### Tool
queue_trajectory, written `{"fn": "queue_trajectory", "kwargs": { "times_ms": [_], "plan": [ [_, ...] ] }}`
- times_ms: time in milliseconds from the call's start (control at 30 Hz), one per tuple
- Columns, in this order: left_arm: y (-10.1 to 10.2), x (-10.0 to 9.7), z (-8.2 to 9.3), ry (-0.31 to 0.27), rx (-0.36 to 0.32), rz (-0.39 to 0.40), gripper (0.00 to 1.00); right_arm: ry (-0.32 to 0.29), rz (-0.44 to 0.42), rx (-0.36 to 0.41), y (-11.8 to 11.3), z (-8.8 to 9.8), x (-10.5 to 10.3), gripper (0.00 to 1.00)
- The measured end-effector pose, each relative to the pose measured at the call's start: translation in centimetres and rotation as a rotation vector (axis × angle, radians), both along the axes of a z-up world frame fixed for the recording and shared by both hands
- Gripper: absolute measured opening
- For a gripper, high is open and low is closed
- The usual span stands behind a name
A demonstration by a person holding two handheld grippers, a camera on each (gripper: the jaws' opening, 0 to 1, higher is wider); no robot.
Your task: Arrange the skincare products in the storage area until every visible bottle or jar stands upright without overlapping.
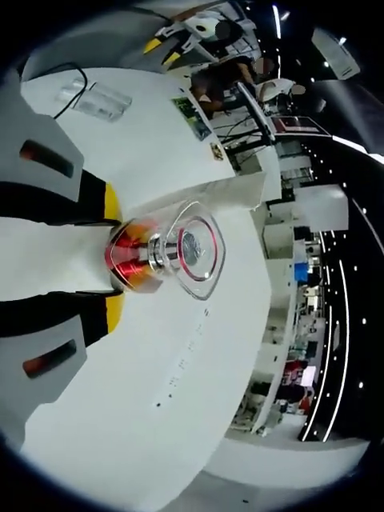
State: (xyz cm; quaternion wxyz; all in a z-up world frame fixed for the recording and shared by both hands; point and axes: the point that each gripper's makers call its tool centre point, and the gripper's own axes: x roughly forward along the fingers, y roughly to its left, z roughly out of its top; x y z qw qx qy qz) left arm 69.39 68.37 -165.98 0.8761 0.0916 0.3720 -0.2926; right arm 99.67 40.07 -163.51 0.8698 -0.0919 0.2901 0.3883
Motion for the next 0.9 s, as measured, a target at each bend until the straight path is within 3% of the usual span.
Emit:
{"fn": "queue_trajectory", "kwargs": {
  "times_ms": [900],
  "plan": [
    [0.1,0.0,-0.2,-0.007,0.008,-0.008,0.31,0.015,-0.067,0.056,1.1,-0.1,-0.7,0.28]
  ]
}}
